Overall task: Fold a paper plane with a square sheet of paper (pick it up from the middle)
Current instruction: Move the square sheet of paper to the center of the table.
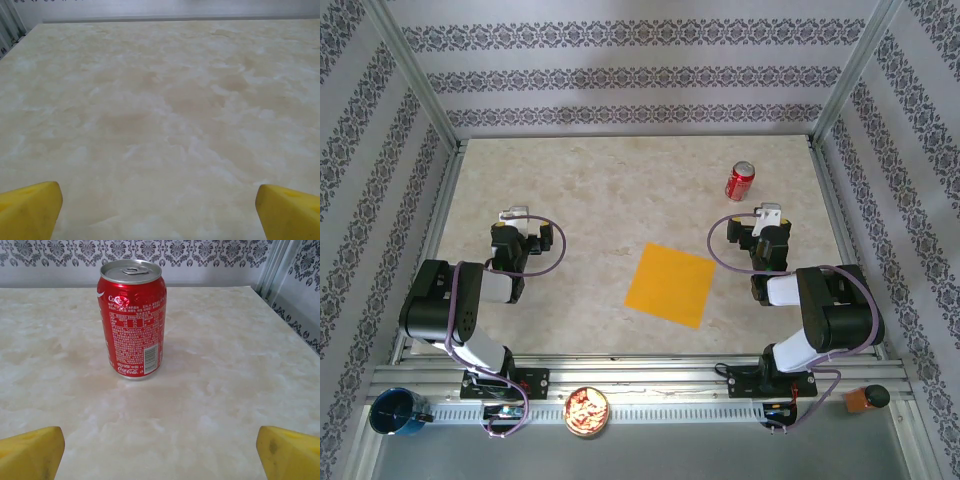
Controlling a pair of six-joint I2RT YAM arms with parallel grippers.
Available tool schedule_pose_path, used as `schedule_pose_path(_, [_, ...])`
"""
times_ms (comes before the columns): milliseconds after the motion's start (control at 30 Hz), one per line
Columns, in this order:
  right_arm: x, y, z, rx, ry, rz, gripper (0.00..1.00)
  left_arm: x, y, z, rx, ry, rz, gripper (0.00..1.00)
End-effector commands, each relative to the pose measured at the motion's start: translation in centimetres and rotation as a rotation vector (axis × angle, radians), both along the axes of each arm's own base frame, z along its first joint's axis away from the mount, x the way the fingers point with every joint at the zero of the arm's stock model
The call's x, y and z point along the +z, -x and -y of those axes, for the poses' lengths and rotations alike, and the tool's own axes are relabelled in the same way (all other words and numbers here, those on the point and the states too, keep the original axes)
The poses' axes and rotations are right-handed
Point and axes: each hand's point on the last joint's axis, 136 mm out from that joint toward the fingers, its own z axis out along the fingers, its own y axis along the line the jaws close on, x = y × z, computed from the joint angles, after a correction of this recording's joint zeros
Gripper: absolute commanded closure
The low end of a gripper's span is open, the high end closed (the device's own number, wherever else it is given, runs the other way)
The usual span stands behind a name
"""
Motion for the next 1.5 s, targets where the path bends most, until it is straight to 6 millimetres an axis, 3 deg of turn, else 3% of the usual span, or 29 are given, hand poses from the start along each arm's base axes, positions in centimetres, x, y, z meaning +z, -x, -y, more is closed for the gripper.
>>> schedule_pose_path(0, [0.1, -0.2, 0.0, 0.001, -0.011, 0.005, 0.02, 0.5, -0.4, -0.1, -0.011, -0.012, 0.018, 0.01])
schedule_pose_path(1067, [0.0, -0.2, 0.1, 0.000, -0.015, 0.002, 0.02, 0.5, -0.4, 0.1, -0.020, -0.012, 0.021, 0.01])
schedule_pose_path(1300, [0.7, -0.3, -1.1, 0.046, 0.018, 0.025, 0.02, 0.8, 0.0, 0.4, -0.038, -0.011, 0.043, 0.01])
schedule_pose_path(1467, [0.9, -0.2, -1.2, 0.058, 0.005, 0.019, 0.02, 2.4, 0.3, -0.1, -0.009, -0.009, 0.060, 0.01])
